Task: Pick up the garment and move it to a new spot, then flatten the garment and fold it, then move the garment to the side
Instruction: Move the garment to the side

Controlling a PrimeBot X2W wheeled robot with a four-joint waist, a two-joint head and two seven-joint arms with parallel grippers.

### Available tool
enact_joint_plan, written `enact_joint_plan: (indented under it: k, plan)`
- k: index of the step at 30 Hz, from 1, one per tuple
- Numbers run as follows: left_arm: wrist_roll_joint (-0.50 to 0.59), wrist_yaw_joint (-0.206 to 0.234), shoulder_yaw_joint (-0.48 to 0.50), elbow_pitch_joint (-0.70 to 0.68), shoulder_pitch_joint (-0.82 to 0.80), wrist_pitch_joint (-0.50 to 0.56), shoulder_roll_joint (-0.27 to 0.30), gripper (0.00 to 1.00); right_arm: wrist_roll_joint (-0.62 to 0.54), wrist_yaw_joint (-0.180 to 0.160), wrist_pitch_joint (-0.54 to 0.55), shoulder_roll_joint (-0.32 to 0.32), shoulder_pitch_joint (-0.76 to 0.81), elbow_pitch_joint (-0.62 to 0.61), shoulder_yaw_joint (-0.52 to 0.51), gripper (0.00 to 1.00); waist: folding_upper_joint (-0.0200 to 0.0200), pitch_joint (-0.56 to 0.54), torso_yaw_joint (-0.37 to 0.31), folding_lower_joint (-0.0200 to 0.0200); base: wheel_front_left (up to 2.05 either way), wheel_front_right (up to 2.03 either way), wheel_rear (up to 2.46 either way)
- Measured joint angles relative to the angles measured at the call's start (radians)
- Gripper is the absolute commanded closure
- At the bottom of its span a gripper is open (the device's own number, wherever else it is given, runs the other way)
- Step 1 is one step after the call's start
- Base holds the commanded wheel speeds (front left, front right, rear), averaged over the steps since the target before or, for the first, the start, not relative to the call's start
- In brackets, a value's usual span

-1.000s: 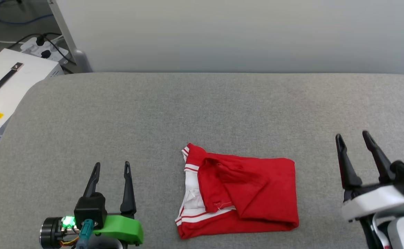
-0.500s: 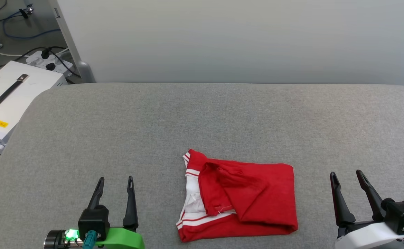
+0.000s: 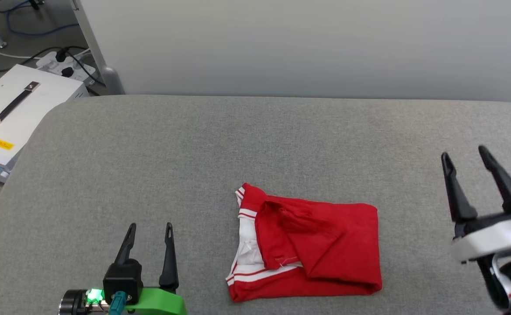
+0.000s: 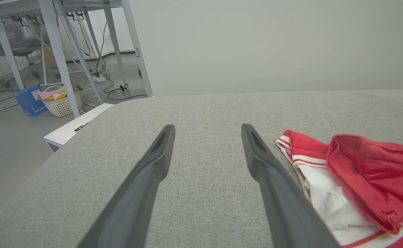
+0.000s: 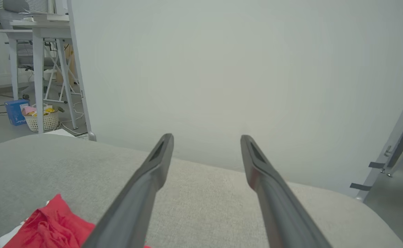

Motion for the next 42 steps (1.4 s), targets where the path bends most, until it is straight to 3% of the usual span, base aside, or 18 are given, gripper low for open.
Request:
enact_joint_plan:
  k: [4,13,16,22,28,35,42]
  plan:
    - [0.0,0.001,-0.005,0.0,-0.004,0.0,0.0,0.0,0.033,0.0,0.117,-0.095,-0.138,-0.014,0.053,0.0,0.0,0.021,0.007,0.0,0.0,0.0,0.0]
    - [-0.004,0.009,-0.008,0.001,-0.027,0.0,-0.003,0.0,0.285,0.001,0.603,-0.304,-0.307,-0.017,0.294,0.0,0.0,0.068,0.021,0.0,0.0,0.0,0.0]
    - [-0.008,0.009,-0.011,0.001,-0.034,0.0,-0.005,0.0,0.388,0.0,0.768,-0.336,-0.315,0.008,0.331,0.0,0.0,0.079,0.025,0.0,0.0,0.0,0.0]
    - [-0.009,0.009,-0.027,0.001,-0.065,0.0,-0.012,0.0,0.593,0.0,1.014,-0.337,-0.29,0.06,0.33,0.0,0.0,0.11,0.039,0.0,0.0,0.0,0.0]
    - [-0.017,0.009,-0.039,0.002,-0.104,0.0,-0.021,0.0,0.642,0.0,1.082,-0.317,-0.256,0.108,0.327,0.0,0.0,0.157,0.062,0.0,0.0,0.0,0.0]
    - [-0.019,0.008,-0.044,0.013,-0.14,0.0,-0.026,0.0,0.641,0.0,1.078,-0.267,-0.256,0.16,0.357,0.0,0.0,0.217,0.095,0.0,0.0,0.0,0.0]
    - [-0.025,0.006,-0.043,0.025,-0.155,0.0,-0.029,0.0,0.639,0.0,1.041,-0.267,-0.257,0.192,0.401,0.0,0.0,0.25,0.121,0.0,0.0,0.0,0.0]
